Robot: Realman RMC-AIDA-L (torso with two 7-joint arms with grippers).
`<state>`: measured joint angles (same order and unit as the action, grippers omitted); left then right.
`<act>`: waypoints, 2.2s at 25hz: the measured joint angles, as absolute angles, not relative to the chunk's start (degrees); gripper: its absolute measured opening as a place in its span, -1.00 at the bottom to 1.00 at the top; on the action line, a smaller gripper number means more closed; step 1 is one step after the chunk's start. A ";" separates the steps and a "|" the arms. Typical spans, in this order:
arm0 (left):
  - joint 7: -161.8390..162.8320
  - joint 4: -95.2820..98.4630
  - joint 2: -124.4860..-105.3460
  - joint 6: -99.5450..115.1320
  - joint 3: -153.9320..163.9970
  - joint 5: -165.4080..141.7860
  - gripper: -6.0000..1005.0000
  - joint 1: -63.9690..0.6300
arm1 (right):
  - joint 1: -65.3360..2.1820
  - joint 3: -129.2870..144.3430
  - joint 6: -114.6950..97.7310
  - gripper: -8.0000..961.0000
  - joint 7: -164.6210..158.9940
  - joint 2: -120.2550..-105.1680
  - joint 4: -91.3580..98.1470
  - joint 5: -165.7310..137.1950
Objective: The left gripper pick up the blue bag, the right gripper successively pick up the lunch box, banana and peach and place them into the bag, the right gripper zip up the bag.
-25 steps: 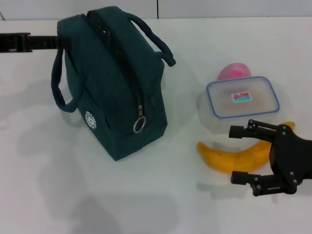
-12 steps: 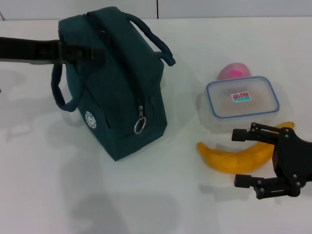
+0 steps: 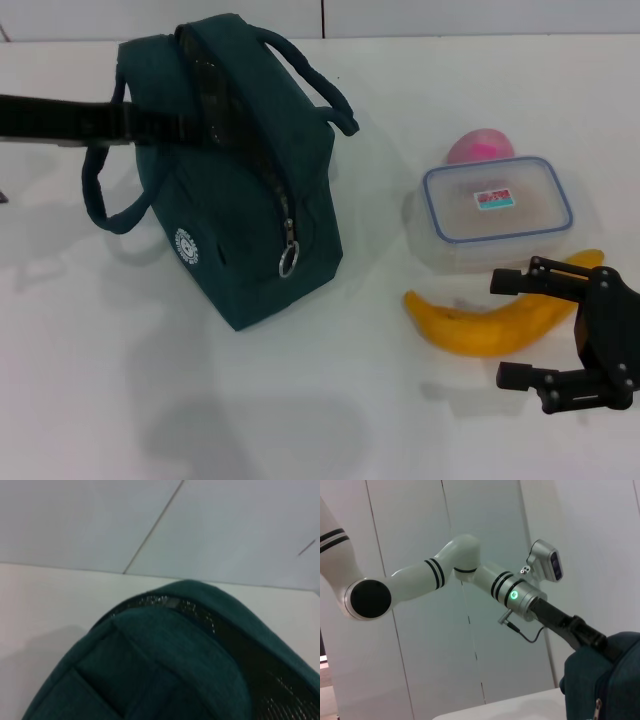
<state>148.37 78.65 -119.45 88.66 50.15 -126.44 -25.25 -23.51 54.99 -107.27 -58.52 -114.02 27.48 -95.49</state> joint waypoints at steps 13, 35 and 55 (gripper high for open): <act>149.77 78.35 -119.26 92.32 51.24 -125.70 -0.08 -25.42 | -22.92 53.63 -107.73 0.84 -59.83 -113.84 27.51 -95.03; 149.80 78.59 -119.16 100.09 51.67 -120.99 -0.93 -26.46 | -22.14 34.48 -84.44 0.84 -97.19 -113.16 26.46 -95.24; 149.45 75.43 -119.01 99.71 53.11 -121.31 -0.92 -30.02 | -30.04 39.14 -70.75 0.83 -103.35 -111.48 15.10 -98.15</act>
<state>149.45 75.43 -119.01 99.71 53.11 -121.31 -30.02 -30.04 39.14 -70.75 -103.35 -111.48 15.10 -98.15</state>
